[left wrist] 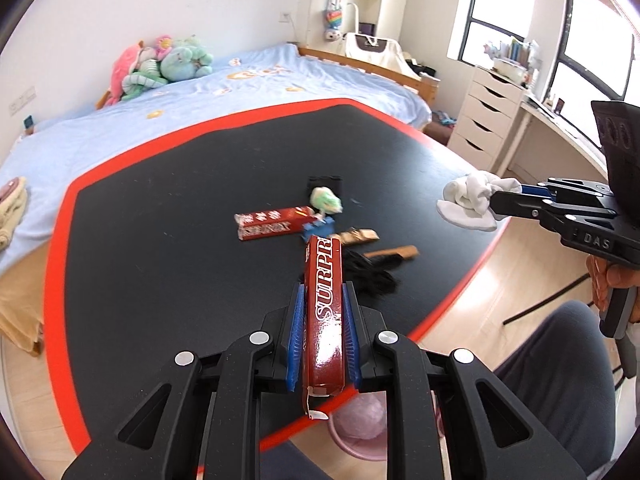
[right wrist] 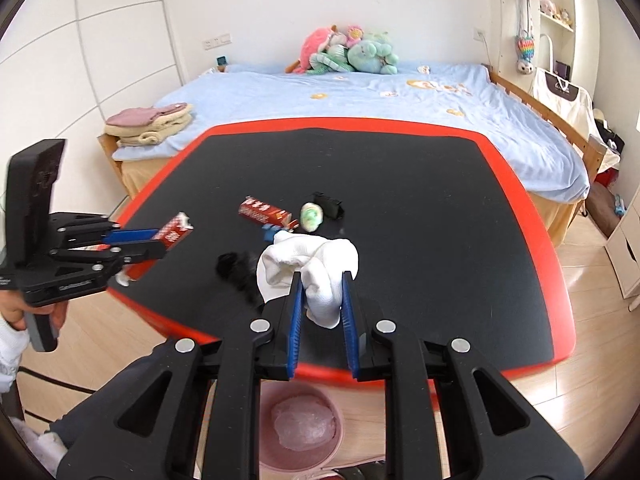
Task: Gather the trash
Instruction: 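Carry both items over the pink wastebasket and open both tools to drop them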
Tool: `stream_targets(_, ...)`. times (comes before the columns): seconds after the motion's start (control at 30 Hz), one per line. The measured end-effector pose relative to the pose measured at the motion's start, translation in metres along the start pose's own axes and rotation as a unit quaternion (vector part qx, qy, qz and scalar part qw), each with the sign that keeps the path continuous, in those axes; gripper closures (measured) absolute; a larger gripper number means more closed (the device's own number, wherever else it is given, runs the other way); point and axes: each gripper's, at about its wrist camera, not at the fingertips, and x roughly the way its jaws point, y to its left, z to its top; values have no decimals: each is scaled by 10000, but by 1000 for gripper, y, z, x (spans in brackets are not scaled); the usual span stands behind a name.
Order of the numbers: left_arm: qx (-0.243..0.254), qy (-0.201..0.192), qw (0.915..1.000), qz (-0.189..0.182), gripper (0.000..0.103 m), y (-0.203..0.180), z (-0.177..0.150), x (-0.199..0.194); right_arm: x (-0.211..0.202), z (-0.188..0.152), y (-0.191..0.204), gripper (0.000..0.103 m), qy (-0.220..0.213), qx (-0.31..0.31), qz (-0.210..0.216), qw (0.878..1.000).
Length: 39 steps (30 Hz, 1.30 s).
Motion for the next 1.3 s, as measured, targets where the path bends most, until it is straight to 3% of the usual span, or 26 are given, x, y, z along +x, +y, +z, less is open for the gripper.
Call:
stream_targets(0.3, 203, 118, 9993, -286, 84, -23, -28, -5, -25, -39, 23, 85, 129, -109, 73, 9998)
stream_targets(0.67, 478, 450, 9958, -638, 84, -53, -59, 2, -21, -94, 42, 85, 710, -118, 174, 9973)
stream_targets(0.97, 578, 608, 9932, -806, 81, -66, -72, 6, -17, -106, 46, 82, 855, -96, 277, 9959)
stream_targets(1.03, 608, 619, 9927, -843, 78, -68, -72, 7, -16, -105, 46, 70, 871, -98, 279, 9958)
stream_targets(1.07, 646, 636, 9927, -792, 66, -68, -71, 10, -15, -106, 45, 62, 884, -105, 257, 9957)
stream_targets(1.1, 648, 619, 9931, -754, 56, -67, -71, 11, -14, -106, 44, 43, 879, -117, 193, 9959)
stream_targets(1.13, 619, 600, 9935, -743, 37, -66, -71, 11, -14, -107, 43, 30, 861, -110, 169, 9961)
stream_targets(1.17, 553, 586, 9940, -744, 24, -64, -71, 11, -14, -108, 41, 27, 851, -82, 160, 9962)
stream_targets(1.23, 460, 535, 9955, -638, 16, -59, -70, 11, -13, -109, 39, 12, 854, -24, 121, 9963)
stream_targets(1.3, 412, 528, 9961, -580, 12, -56, -70, 11, -13, -110, 37, 11, 843, 24, 104, 9964)
